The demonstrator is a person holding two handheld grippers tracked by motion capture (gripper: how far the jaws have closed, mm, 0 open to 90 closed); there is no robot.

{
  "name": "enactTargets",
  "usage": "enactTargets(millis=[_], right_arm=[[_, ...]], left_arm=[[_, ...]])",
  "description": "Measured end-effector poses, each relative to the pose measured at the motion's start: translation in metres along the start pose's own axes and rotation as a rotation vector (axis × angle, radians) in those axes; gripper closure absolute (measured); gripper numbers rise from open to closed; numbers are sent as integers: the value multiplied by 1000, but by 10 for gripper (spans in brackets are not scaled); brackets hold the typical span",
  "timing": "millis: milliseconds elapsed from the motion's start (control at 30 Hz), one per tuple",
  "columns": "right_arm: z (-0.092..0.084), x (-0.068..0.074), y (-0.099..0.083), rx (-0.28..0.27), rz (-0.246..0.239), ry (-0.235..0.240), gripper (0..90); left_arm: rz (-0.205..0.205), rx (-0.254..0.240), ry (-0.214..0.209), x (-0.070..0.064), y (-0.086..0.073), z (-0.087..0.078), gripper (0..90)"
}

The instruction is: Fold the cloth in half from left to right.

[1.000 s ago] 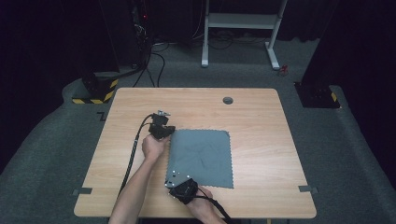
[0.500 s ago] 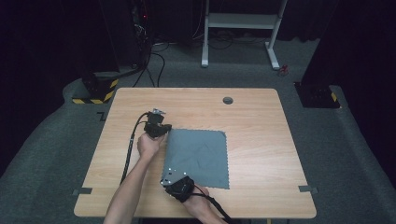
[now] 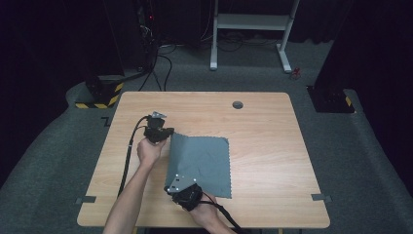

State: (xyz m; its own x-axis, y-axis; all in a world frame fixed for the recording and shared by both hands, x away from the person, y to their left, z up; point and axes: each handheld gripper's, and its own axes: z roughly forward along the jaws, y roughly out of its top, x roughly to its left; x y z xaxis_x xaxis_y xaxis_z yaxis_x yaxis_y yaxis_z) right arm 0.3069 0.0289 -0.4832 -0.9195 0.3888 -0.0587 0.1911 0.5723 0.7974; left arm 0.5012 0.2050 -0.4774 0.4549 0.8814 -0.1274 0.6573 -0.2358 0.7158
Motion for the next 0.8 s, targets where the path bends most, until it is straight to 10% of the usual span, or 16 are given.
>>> enactTargets(millis=[800], right_arm=[[-50,-24,-69,-11,173,-94,900]], left_arm=[[78,26,-70,-58,22,39,900]])
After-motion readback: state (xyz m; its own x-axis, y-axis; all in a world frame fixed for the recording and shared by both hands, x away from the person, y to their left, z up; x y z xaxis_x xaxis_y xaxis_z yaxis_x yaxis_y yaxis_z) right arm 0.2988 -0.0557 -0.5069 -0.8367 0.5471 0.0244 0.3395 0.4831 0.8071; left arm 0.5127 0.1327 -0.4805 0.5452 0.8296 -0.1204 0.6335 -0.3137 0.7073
